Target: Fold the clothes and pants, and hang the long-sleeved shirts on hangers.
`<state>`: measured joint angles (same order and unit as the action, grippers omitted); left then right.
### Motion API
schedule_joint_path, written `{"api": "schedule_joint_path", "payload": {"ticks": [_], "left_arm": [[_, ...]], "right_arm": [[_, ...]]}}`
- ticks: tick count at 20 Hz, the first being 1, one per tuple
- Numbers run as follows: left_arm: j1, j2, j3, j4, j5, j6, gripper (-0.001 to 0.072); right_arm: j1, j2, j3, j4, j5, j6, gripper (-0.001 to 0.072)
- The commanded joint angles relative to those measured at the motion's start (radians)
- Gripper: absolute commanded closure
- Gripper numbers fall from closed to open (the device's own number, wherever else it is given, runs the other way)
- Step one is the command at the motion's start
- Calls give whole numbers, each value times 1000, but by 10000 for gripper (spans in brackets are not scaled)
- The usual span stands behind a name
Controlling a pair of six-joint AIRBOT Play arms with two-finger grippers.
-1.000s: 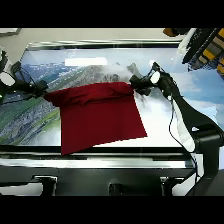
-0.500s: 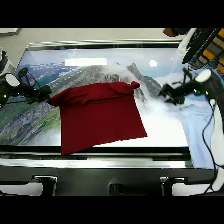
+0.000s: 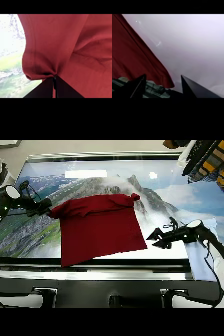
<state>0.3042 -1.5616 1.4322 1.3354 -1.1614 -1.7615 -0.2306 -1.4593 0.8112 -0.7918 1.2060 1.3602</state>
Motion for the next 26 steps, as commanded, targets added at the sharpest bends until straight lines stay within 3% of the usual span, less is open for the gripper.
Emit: {"api": "schedule_joint_path", "payload": {"ticks": [1, 4, 5, 6, 7, 11, 16, 21, 22, 24, 26], "left_arm": [[0, -3, 0, 0, 2, 0, 694], [0, -5, 0, 0, 1, 0, 694], [0, -6, 0, 0, 1, 0, 694], [0, -6, 0, 0, 1, 0, 694], [0, -6, 0, 0, 1, 0, 693], [0, -6, 0, 0, -26, 0, 694], [-1, -6, -1, 0, -105, 0, 694], [-41, -15, -1, -7, -133, -1, 694], [-53, -19, -2, -7, -134, -4, 694], [-74, -21, -3, -7, -131, -12, 693], [-78, -21, -3, -7, -133, -12, 694]], "right_arm": [[5, 4, -76, 68, -38, -40, 230], [100, 4, -89, 60, -75, -38, 240], [138, 4, -88, 58, -93, -31, 408], [161, 5, -86, 64, -114, -11, 652], [165, 14, -79, 75, -140, 10, 684], [81, 58, 154, -10, -186, 110, 685], [29, -13, 675, -428, -376, 458, 684], [63, -241, 872, -420, -338, 570, 682], [74, -268, 872, -407, -302, 584, 657], [69, -291, 872, -351, -210, 578, 431], [31, -260, 872, -318, -106, 466, 260]]}}
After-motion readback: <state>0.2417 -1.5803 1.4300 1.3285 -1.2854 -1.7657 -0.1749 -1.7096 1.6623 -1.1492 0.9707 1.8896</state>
